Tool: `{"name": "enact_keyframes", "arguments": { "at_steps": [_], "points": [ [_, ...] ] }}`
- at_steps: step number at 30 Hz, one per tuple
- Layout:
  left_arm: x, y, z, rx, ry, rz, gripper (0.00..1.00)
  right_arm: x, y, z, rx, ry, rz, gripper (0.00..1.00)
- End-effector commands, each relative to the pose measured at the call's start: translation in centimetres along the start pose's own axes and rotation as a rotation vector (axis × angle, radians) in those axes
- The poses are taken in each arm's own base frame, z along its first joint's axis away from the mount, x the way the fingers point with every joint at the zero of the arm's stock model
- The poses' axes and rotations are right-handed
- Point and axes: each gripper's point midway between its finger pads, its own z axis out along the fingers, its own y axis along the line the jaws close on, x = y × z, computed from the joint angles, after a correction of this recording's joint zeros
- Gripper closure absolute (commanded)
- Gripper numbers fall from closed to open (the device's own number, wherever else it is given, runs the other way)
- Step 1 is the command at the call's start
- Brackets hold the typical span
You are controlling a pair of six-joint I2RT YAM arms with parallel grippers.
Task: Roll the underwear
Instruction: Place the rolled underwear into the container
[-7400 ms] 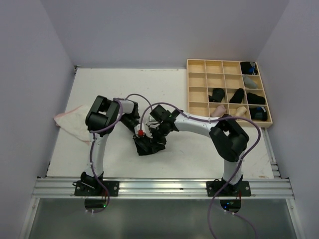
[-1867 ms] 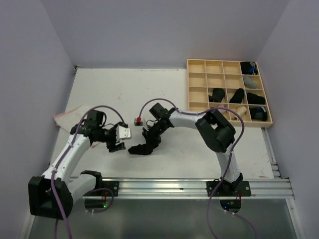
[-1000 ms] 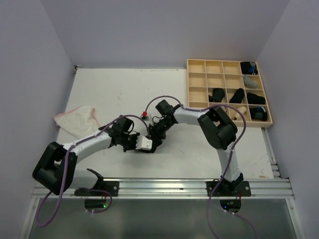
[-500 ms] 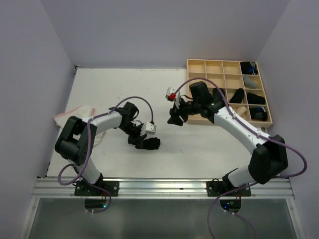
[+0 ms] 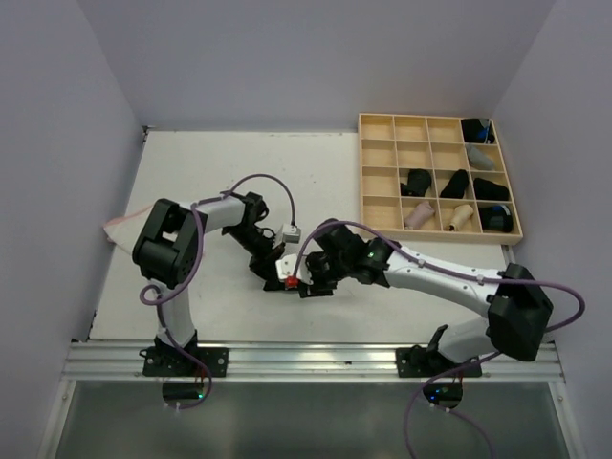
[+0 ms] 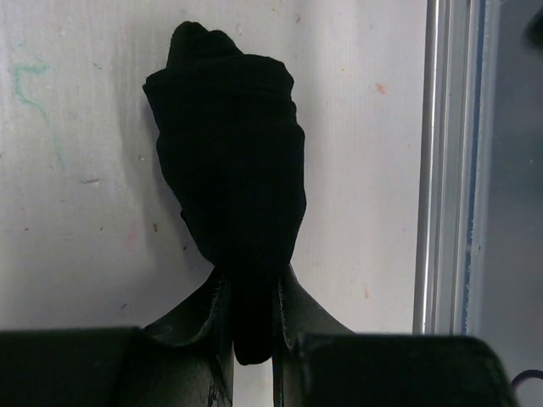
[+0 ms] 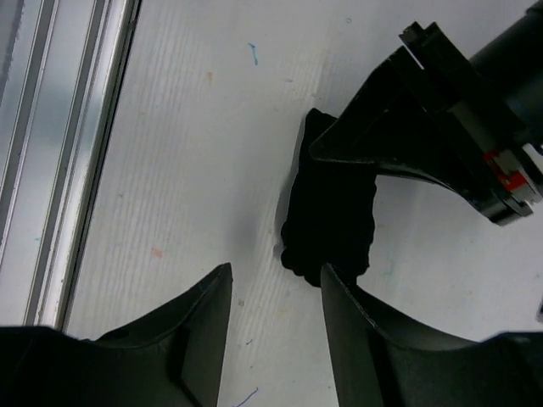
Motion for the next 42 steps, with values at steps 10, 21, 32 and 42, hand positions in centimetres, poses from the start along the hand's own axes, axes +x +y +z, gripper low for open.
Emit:
{"name": "enact_keyframes", "arguments": {
  "at_steps": [10,21,32,42],
  "points": [
    [6.3,1.6,1.2,-0.017,0.248,-0.079,1.0,0.9,-3.6,6.9,0.142,0.039,0.012,0.32],
    [6.1,2.0,1.2,-0.025,0.245,-0.076,1.0,2.5,-2.0,9.2,0.066,0.035,-0.007,0.3],
    [6.1,2.0,1.2,-0.024,0.237,-0.081,1.0,6.0,-0.2,12.4,-0.047,0.113,0.005,0.4],
    [1.8,3.5,-2.2,-0.128,0.046,-0.072,0.63,6.6,2.4,11.1,-0.189,0.165,0.027,1.0]
  ]
}}
